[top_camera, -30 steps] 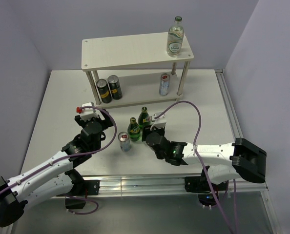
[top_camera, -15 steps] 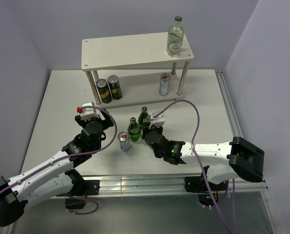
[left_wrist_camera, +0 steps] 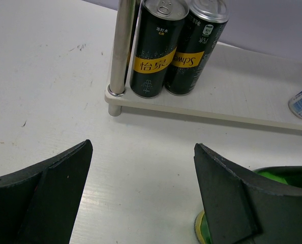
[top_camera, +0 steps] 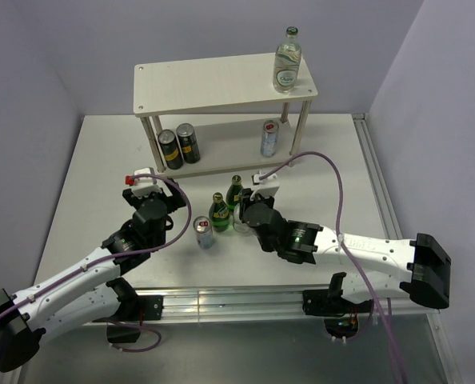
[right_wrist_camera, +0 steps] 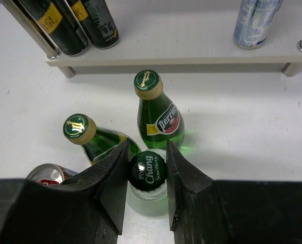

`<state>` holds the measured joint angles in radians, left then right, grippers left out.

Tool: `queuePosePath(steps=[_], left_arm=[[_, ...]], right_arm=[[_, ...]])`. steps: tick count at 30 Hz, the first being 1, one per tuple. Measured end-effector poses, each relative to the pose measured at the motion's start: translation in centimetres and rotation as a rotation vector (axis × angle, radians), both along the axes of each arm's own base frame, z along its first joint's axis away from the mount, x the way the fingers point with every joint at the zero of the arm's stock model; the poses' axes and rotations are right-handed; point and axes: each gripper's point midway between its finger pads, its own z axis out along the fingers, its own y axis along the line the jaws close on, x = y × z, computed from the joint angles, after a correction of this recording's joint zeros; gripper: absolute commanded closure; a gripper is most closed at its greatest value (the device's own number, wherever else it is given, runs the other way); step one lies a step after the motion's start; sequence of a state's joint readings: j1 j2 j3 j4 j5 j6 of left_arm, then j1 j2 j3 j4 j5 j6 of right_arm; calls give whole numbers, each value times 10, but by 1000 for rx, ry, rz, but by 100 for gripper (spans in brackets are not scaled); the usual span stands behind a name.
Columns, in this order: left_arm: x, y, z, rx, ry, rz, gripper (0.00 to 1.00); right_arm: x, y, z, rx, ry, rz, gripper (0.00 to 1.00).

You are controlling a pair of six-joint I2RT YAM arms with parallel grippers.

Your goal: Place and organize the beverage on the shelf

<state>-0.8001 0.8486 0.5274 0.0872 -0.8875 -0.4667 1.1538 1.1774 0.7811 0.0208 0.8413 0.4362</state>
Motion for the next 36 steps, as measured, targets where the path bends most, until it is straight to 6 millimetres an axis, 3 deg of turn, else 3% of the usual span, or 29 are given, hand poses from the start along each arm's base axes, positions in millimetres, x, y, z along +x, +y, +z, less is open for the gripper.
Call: queuePosePath(steps=[10, 13, 17, 25, 28, 36], left_arm=[[0, 0, 0, -2, -2, 0, 12], [0, 0, 0, -2, -2, 0, 12], [0, 0, 1, -3, -2, 0, 12], [0, 0, 1, -5, -5, 0, 12], [0, 0, 2, -8, -7, 0, 12], [-1, 1, 4, -12, -11, 0, 12]], right_arm=[[-2, -6, 23, -21, -3, 6, 100], [-1, -5, 39, -52, -14, 15, 100], [6, 3, 89, -38, -72, 24, 100], [26, 14, 214, 12, -241, 18, 100], [48, 13, 260, 20, -293, -15, 100], [117, -6, 343, 31, -397, -133, 100]])
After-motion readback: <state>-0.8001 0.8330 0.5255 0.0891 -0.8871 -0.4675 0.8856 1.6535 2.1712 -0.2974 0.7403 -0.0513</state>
